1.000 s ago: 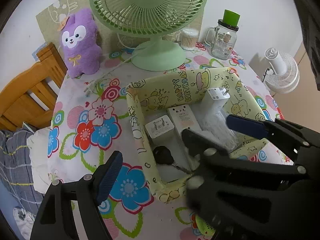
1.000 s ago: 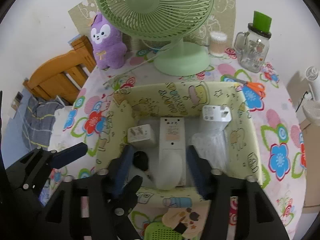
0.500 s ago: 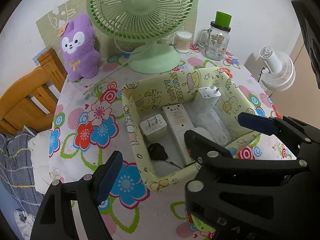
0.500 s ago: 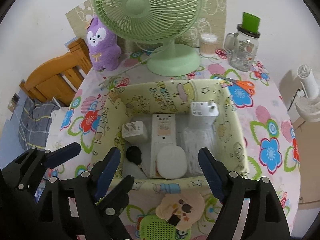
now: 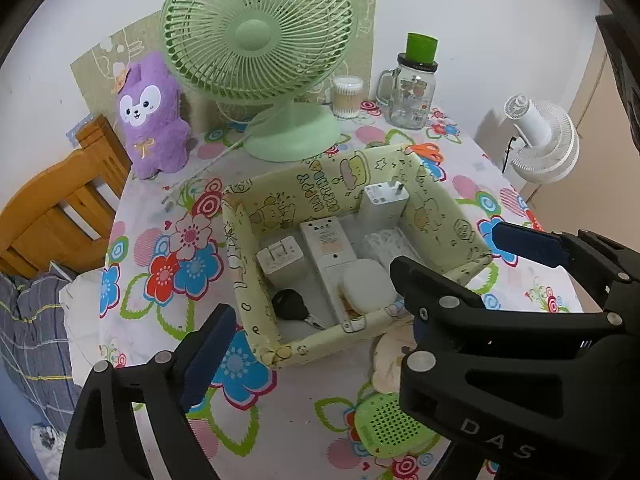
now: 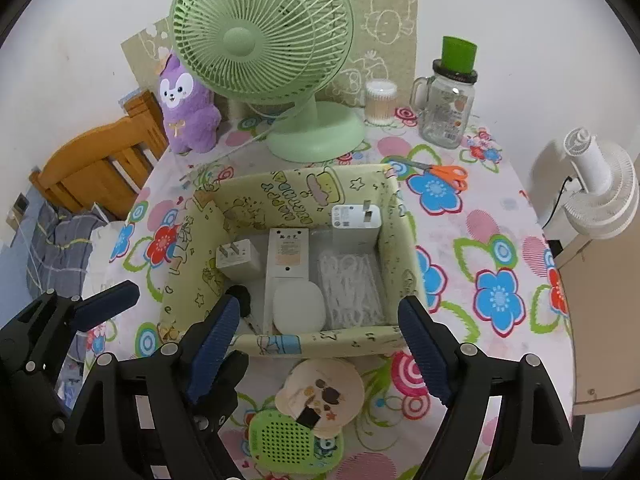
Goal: Organize rigid objects
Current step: 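Lower the key and white puck into the fabric box and open both tools, then withdraw both tools from the box toward the green and beige cases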
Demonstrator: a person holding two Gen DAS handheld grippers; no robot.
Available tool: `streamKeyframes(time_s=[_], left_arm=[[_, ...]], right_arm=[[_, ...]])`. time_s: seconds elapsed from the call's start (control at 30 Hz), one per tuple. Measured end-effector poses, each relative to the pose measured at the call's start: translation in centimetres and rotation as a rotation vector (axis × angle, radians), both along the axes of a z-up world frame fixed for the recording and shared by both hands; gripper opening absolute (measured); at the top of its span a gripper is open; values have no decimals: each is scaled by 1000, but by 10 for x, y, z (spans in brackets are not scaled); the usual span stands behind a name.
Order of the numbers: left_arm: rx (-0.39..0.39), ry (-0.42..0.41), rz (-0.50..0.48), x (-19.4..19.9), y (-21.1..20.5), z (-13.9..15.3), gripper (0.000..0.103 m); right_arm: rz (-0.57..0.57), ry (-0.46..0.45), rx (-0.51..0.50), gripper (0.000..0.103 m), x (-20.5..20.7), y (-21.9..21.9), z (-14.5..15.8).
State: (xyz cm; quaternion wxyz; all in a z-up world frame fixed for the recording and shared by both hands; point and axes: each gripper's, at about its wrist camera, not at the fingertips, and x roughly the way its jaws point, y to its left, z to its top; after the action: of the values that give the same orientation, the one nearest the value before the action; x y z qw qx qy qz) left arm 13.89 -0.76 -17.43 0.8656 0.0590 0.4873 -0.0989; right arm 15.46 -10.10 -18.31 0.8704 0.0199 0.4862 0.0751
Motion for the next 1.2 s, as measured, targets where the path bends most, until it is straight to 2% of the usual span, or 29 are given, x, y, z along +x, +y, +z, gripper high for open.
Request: streamKeyframes(time_s=[0.17,0.83,1.2], left_arm=[[2,-12,-6,-7,-6,5,93],[-16,-62,1,-37,-26,33,94],[-18,-50,43,-53,-30,33,98]], right_arm=[[-6,-18,-20,87,-9,-6,8],[-37,-83,-29,88,-44,-33,39],[-56,-72,-11,88,-59,-58,35]])
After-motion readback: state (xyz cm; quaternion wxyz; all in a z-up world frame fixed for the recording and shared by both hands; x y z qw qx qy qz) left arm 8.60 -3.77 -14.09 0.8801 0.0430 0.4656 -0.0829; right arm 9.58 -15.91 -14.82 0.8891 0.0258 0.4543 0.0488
